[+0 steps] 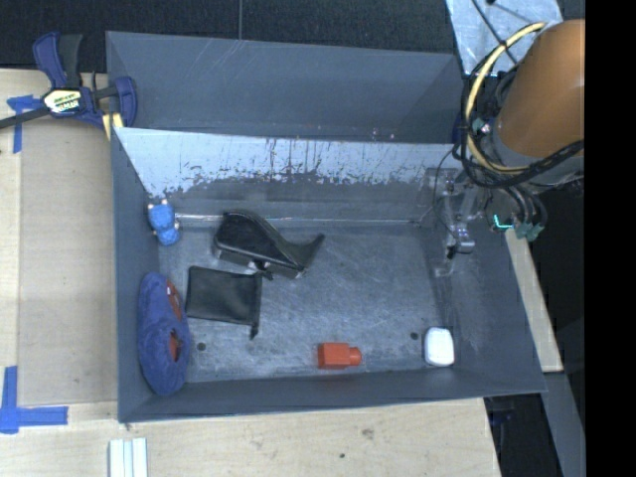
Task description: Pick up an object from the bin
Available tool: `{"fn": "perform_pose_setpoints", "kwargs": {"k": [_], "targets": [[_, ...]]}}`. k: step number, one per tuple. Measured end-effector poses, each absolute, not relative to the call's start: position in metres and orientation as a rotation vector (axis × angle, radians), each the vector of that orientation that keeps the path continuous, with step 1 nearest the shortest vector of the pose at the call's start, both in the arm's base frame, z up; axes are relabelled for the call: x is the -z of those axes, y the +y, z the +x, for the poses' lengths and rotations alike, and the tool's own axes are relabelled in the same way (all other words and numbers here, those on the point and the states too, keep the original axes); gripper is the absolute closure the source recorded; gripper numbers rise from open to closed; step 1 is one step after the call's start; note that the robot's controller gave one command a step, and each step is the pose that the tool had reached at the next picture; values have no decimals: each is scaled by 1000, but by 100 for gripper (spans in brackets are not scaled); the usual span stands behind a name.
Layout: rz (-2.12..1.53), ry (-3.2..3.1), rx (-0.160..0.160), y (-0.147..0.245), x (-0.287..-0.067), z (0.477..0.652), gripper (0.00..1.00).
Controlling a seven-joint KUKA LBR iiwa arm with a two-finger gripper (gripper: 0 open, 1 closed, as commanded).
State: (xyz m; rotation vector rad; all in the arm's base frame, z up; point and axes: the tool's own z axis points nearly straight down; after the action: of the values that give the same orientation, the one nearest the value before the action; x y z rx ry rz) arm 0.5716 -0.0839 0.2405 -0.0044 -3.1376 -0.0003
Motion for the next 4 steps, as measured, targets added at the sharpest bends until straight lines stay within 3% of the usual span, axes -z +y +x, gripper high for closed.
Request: {"fn": "perform_pose_setpoints", "kwargs": {"k": [1,2,3,4], "targets": [[729,-3053,4,-33,-158,529,0],[1048,-2962,1,-95,-68,492,0],[1421,-2809,0,-49,-70,522,0],[1294,-2864,30,-149,-74,569,0]]}}
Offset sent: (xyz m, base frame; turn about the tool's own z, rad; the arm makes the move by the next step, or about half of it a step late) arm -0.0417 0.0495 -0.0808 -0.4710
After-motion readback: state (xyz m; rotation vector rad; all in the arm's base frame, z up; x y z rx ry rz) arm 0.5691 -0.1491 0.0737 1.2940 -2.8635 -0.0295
